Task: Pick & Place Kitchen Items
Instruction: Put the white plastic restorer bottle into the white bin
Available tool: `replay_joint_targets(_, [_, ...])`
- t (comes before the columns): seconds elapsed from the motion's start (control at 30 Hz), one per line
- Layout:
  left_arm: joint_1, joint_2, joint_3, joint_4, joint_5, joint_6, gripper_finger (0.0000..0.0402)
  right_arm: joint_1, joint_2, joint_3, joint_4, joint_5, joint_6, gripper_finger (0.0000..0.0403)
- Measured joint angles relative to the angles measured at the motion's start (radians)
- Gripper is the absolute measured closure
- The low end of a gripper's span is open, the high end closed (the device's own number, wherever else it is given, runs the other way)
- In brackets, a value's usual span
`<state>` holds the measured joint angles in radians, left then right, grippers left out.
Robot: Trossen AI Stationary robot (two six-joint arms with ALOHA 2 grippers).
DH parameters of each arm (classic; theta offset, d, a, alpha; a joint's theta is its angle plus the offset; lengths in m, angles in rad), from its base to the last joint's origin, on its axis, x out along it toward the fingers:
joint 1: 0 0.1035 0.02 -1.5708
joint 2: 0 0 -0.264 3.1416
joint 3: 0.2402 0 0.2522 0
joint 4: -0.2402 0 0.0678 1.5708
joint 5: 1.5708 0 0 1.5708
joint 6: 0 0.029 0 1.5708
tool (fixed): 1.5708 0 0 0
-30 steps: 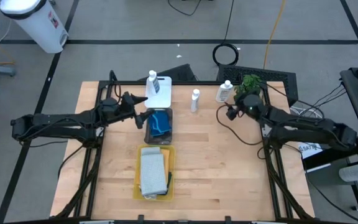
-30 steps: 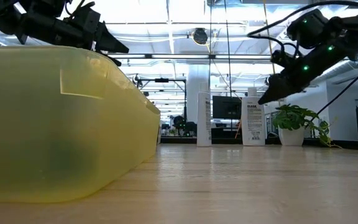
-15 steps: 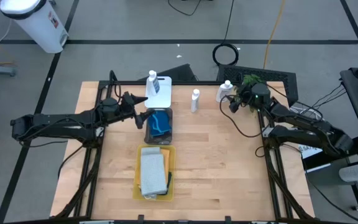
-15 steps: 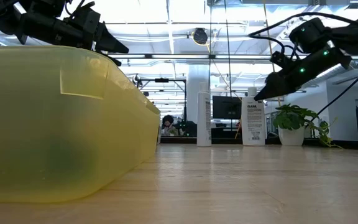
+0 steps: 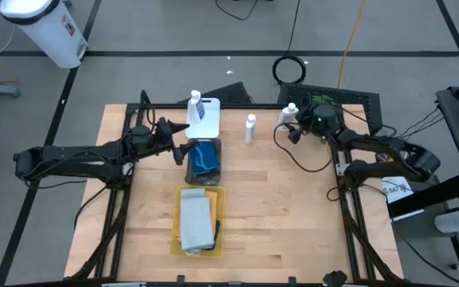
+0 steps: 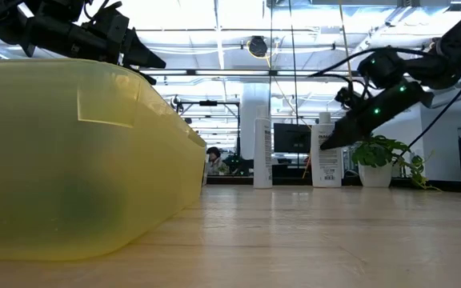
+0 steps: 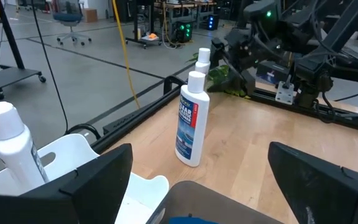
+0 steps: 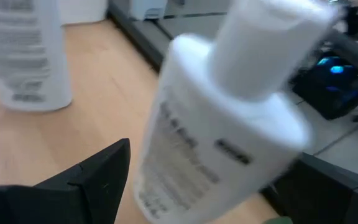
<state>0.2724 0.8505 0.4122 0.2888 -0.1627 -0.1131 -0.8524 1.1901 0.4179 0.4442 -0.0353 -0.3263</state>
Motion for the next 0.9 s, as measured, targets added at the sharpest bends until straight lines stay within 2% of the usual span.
replay_joint_targets(0.17, [0.000,0.000,0.000,0.000,0.000,0.000,0.0027,0.001,0.052,0.000,0.001,-0.121,-0.007,0.0067])
replay_joint_targets(0.37, [0.000,0.000,0.000,0.000,0.000,0.000,0.0020,0.001,0.060,0.000,0.003,-0.205,0.029,0.0067])
replay_joint_targets(0.77, [0.000,0.000,0.000,0.000,0.000,0.000,0.0032,0.003,0.072,0.000,0.016,-0.183,0.123,0.0068])
replay_joint_targets(0.9, [0.000,0.000,0.000,0.000,0.000,-0.004,0.0025,0.003,0.129,0.001,0.063,-0.148,0.159,0.0088])
